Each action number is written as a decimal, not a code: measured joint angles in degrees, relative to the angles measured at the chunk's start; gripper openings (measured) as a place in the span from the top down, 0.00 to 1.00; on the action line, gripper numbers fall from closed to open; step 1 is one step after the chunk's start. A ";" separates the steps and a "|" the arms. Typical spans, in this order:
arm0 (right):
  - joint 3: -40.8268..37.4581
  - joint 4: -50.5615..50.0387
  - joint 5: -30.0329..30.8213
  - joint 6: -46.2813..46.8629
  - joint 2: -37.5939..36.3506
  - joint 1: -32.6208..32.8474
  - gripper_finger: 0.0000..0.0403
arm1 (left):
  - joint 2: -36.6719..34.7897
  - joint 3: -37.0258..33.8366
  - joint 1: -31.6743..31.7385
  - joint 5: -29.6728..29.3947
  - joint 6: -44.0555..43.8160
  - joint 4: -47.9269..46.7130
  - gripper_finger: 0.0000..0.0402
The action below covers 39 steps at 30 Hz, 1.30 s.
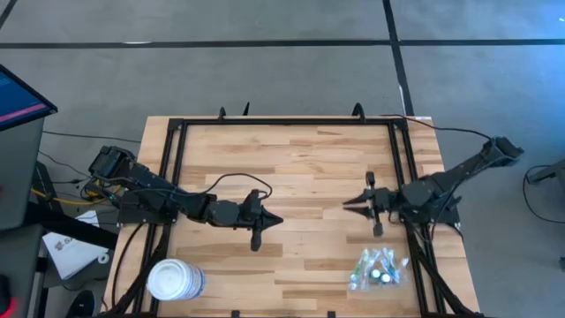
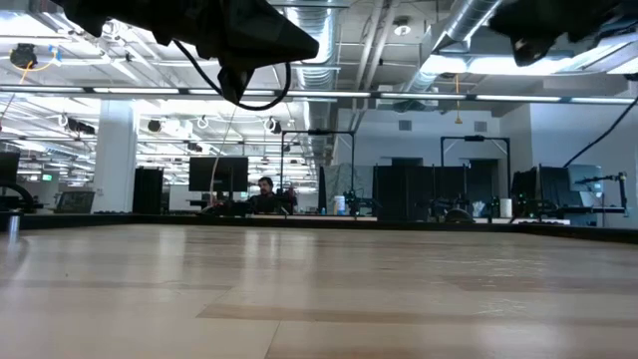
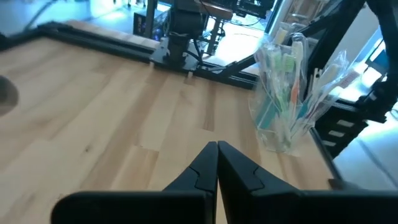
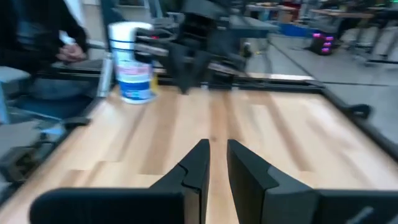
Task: Pick & Place toothbrushing station
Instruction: Return to Home Position
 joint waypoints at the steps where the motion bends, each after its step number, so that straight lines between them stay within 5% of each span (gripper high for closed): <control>1: 0.00 -0.71 -0.49 -0.68 -0.69 -2.11 0.88 | 0.00 0.00 0.00 -0.09 1.31 0.15 1.00; 9: 0.00 -9.42 -1.51 -1.65 -5.62 -18.09 0.88 | 0.00 0.00 0.00 -7.63 5.05 1.08 1.00; 16: 0.00 -11.40 -17.22 0.53 -5.59 -26.68 0.88 | 0.00 0.00 0.09 -8.50 11.36 1.15 1.00; 25: -0.83 -14.68 -18.22 2.05 -5.60 -27.57 0.88 | 0.00 0.00 0.34 -8.49 11.50 1.55 1.00; 33: -15.77 7.11 -18.64 3.55 -7.75 -25.69 0.88 | 0.00 0.00 0.76 -8.49 11.67 1.97 1.00; 39: -19.23 8.75 -19.00 2.45 -12.06 -25.80 0.88 | -1.66 -1.06 0.77 -9.00 14.18 1.93 1.00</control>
